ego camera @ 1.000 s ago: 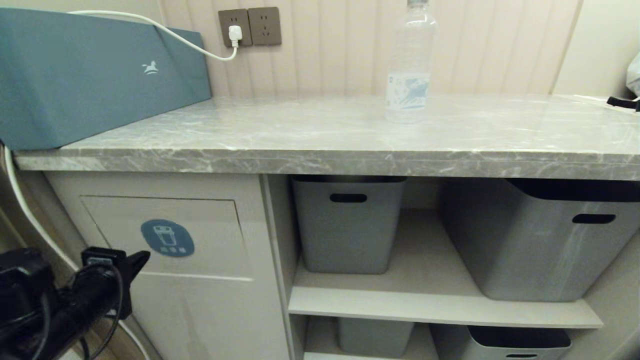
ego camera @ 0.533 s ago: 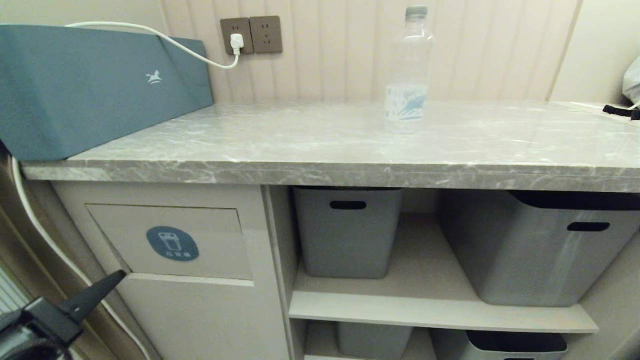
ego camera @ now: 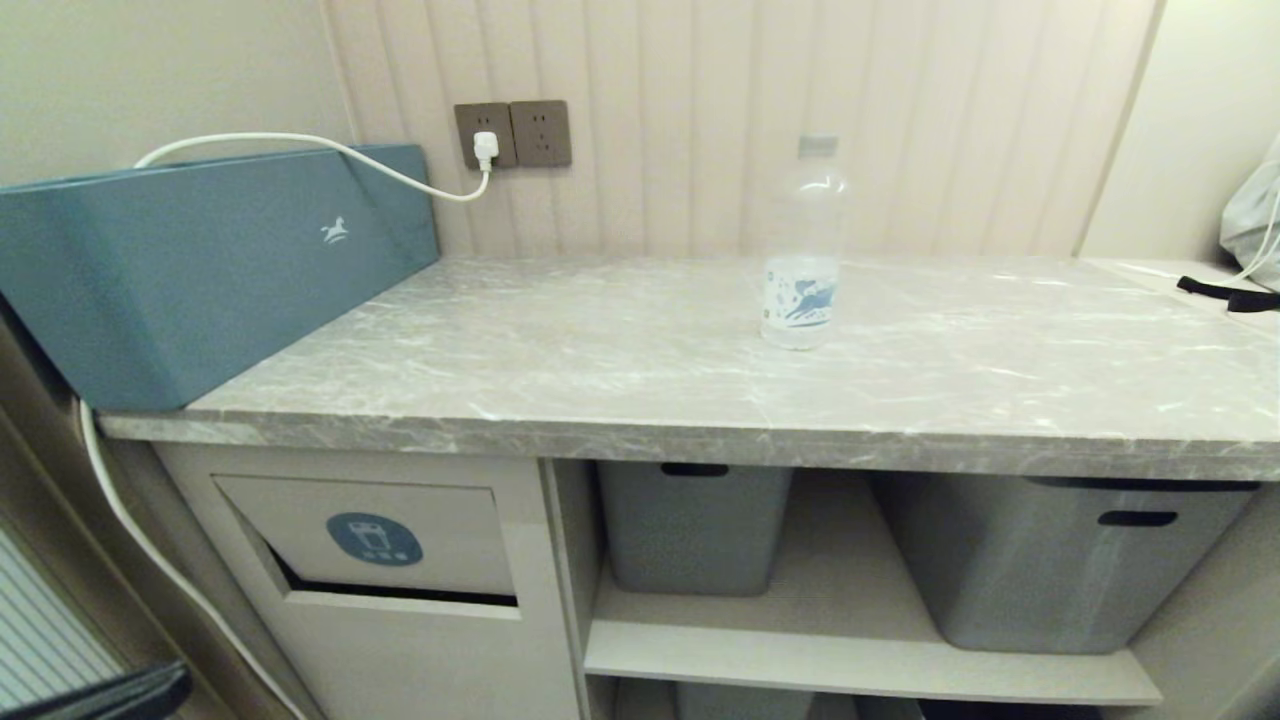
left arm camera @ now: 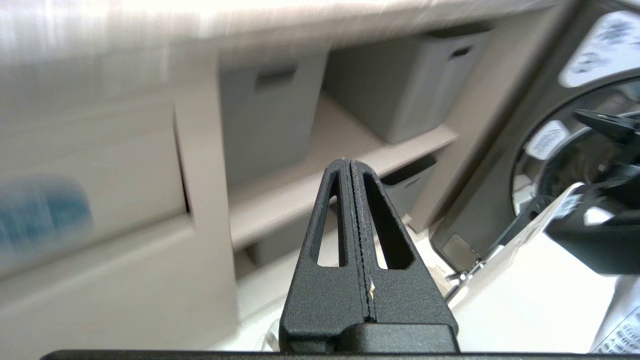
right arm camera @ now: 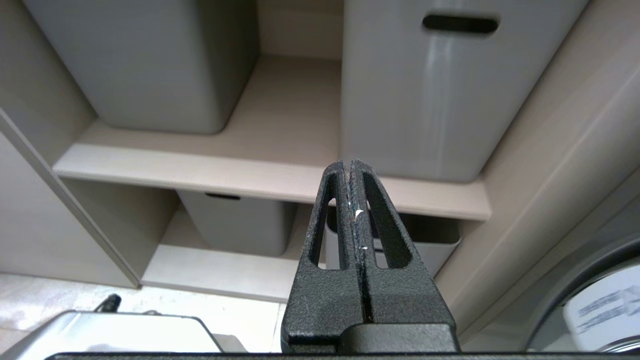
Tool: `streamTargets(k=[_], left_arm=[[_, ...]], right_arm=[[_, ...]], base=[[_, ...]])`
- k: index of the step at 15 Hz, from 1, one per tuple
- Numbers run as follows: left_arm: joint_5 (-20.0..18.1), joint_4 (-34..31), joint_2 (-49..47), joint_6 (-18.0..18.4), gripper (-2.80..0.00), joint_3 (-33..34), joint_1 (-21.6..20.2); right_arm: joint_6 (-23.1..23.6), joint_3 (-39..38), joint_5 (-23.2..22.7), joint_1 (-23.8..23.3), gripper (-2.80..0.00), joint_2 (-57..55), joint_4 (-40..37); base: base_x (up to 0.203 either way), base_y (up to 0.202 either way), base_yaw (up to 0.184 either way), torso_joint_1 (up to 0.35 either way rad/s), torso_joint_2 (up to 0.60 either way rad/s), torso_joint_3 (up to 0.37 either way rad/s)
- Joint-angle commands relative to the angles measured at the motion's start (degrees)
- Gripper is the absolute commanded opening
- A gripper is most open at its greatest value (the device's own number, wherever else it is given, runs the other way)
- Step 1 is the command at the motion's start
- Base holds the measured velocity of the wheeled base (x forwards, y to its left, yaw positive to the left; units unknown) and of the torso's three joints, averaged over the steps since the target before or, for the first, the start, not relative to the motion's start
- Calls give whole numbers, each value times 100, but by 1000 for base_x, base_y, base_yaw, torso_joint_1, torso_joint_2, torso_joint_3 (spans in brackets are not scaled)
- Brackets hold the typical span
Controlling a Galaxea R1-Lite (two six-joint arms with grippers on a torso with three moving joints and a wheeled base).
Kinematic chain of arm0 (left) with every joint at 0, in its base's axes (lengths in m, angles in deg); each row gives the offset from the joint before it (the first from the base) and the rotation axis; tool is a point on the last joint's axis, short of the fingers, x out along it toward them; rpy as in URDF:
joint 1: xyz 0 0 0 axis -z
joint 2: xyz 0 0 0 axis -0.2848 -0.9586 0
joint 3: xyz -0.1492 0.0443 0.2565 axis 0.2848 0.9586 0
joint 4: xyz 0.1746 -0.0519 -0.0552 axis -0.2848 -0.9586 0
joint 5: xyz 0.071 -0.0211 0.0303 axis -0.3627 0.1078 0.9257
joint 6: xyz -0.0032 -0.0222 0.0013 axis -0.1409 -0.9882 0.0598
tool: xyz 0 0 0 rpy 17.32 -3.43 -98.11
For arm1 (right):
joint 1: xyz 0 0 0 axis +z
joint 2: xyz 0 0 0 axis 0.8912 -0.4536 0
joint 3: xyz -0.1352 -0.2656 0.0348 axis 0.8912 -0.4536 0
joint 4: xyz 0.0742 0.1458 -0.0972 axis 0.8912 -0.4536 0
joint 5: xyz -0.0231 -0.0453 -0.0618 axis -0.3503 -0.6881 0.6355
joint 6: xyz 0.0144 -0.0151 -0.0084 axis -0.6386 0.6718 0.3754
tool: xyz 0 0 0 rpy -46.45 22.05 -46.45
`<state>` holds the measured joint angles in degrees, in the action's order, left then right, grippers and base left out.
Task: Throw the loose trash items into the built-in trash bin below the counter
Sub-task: Pick up the garbage
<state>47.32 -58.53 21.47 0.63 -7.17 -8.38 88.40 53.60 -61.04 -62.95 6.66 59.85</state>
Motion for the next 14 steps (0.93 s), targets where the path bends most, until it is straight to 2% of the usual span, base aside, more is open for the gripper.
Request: streamTargets(k=[1,5,8,10,11,14], left_arm=[[-55,110,-694,169,-280,-474,170],[66,720,-2781,711,-280,-1727,846],[456,1085,-4407,880,-280,-2835,1649],[647,1354,-5349,942,-280,-3378,2021],[715,1568,-5743,969,0,-3558,2128],[1015,2241,-6594,1064,0,-3927,2459]], right_arm=[[11,5,-4,1,-280,0,-10],[-26,-4,13,1,-280,0,-10],[-24,-4,13,1,-280,0,-10],[-15,-4,31,1,-280,0,-10],[-24,-13,31,1,-280,0,-10],[-15,-4,31,1,-280,0,-10]], base=[[0,0,0,187,-469,-278],[0,0,0,199,-476,-288],[0,0,0,212,-493,-276],[0,0,0,227,-505,-281],[0,0,0,237,-518,-288],[0,0,0,238,-518,-288]])
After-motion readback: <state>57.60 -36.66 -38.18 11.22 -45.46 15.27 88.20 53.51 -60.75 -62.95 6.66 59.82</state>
